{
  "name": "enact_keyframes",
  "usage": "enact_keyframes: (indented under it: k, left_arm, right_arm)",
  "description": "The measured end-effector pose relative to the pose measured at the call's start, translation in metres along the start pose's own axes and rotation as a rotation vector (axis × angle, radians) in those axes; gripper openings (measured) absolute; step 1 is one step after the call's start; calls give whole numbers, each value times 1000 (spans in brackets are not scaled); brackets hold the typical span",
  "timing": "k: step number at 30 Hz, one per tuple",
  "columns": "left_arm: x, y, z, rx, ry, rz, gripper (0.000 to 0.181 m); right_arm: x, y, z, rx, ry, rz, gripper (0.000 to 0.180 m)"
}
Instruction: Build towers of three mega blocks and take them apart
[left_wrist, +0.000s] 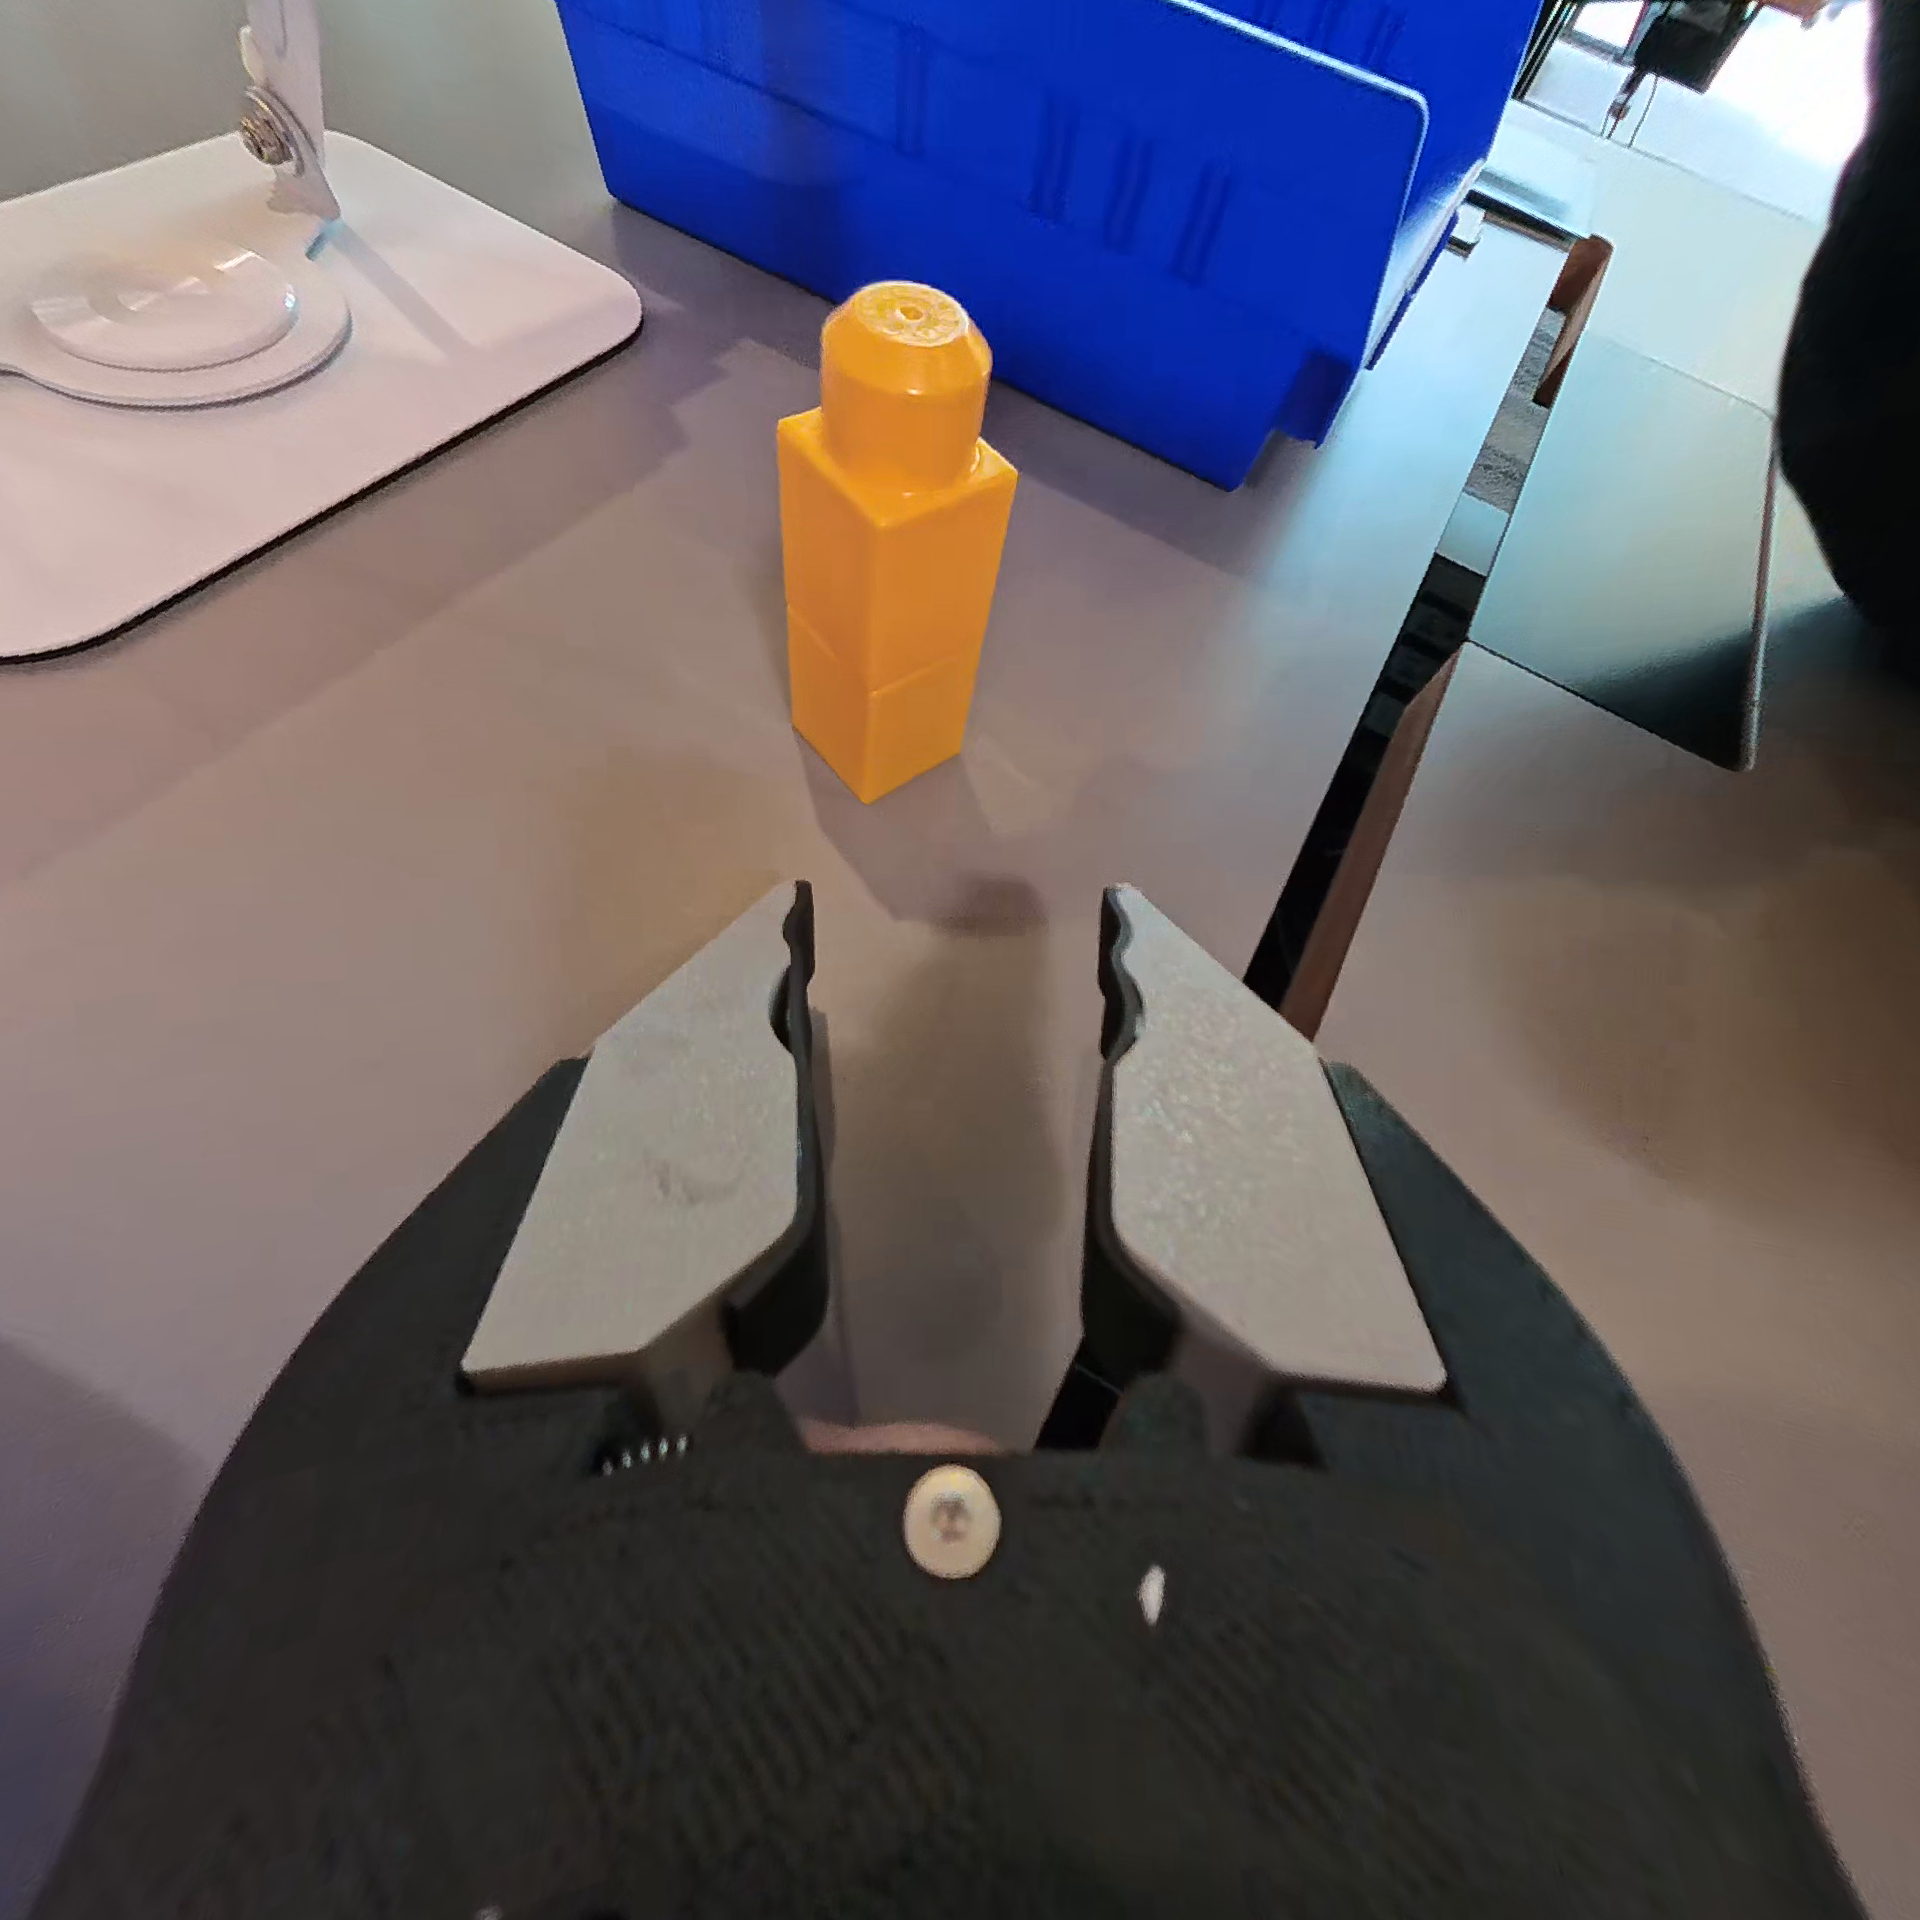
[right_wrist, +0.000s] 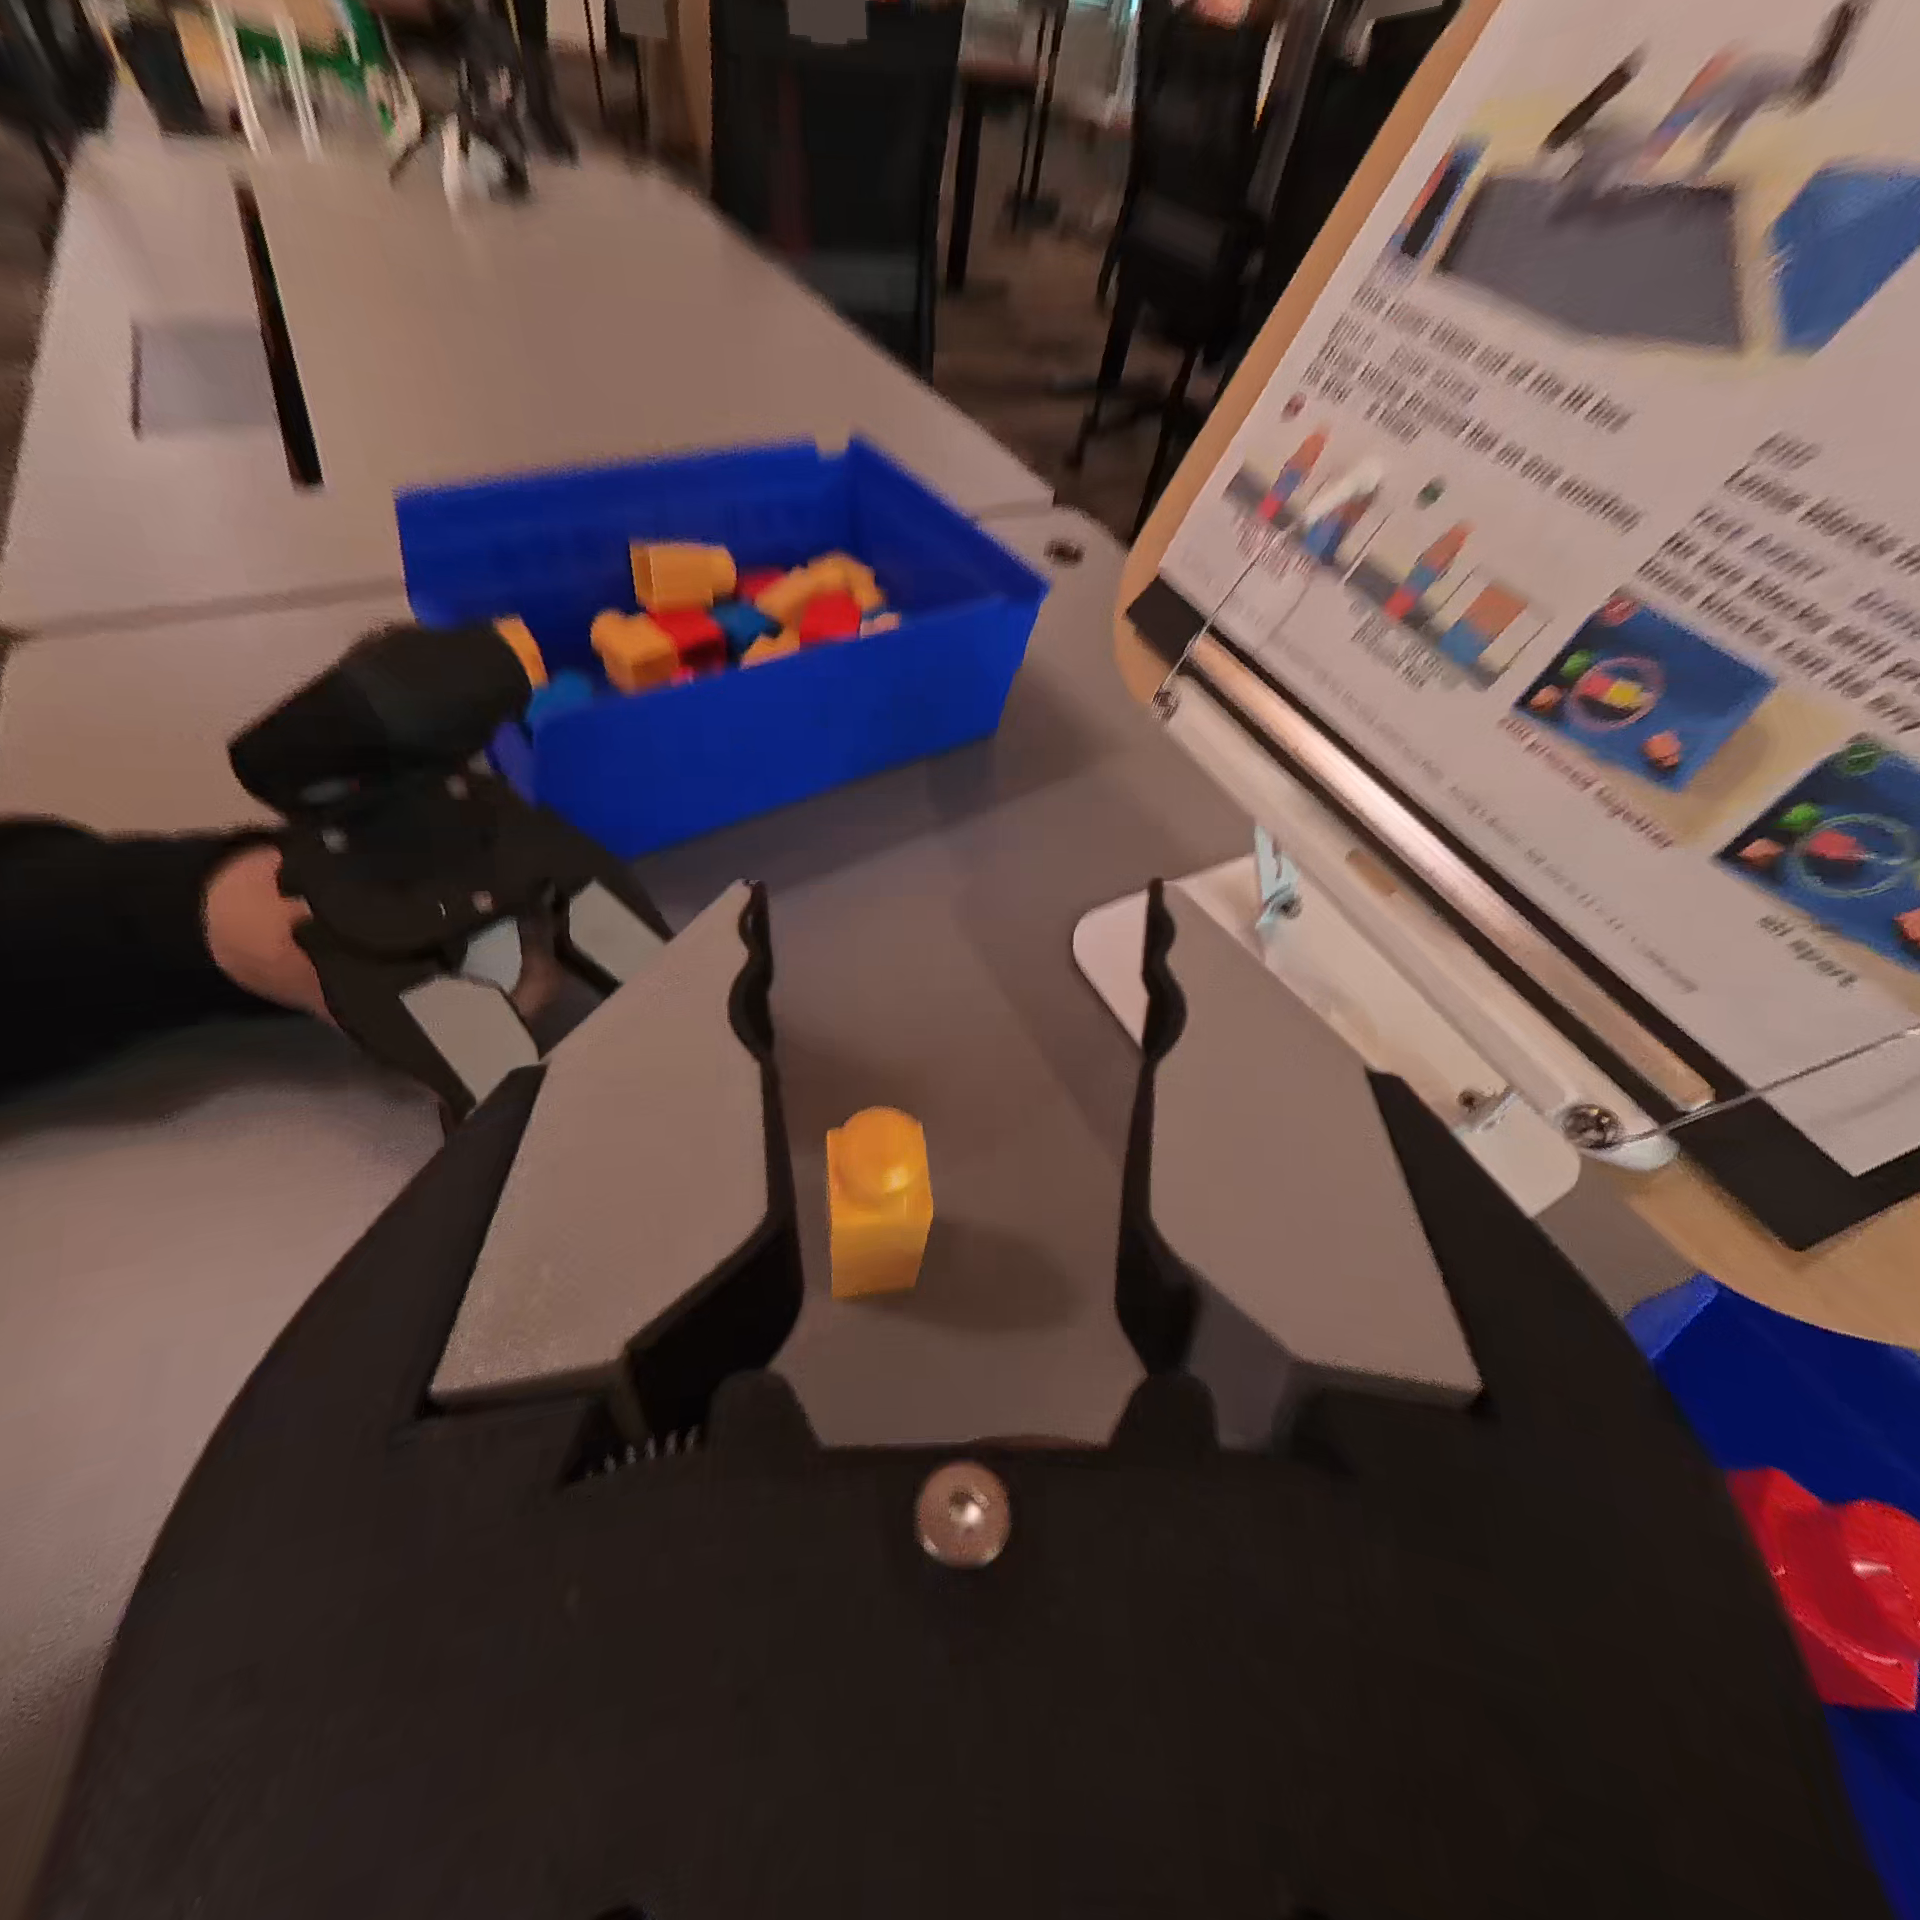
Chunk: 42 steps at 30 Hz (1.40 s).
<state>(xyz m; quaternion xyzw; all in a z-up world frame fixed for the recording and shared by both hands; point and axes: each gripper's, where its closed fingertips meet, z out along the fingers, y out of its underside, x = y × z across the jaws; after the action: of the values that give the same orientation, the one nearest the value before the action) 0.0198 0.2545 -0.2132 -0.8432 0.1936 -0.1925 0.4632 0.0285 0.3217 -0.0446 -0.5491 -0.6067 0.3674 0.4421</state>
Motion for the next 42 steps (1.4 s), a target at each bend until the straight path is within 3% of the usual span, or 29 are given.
enact_keyframes:
  k: [2,6,9,14,18,26,32,37,42]
  left_arm:
    - [-1,-2,-1,13,-2,-2,53]
    - [5,-8,-5,43,18,23,53]
    - [12,-13,-7,77,49,67,54]
    - [19,-10,-7,71,80,93,51]
    - [20,-15,-12,101,110,78,51]
    - [21,-33,-38,228,126,83,52]
    - [18,-52,-100,455,181,-79,49]
    - [-85,-33,-169,269,-246,-297,45]
    - [-144,48,-207,-208,-453,-529,48]
  right_arm:
    - [8,-14,-9,96,23,46,86]
    - [16,-11,-10,114,19,136,98]
    - [12,-3,-8,128,7,172,90]
    - [-1,40,1,76,45,222,90]
    - [-23,69,7,3,76,139,90]
    - [-35,67,3,143,182,28,77]
    - [-45,66,2,157,158,23,77]
    - [-60,38,-18,326,153,-15,65]
    - [-74,24,-29,380,142,-44,64]
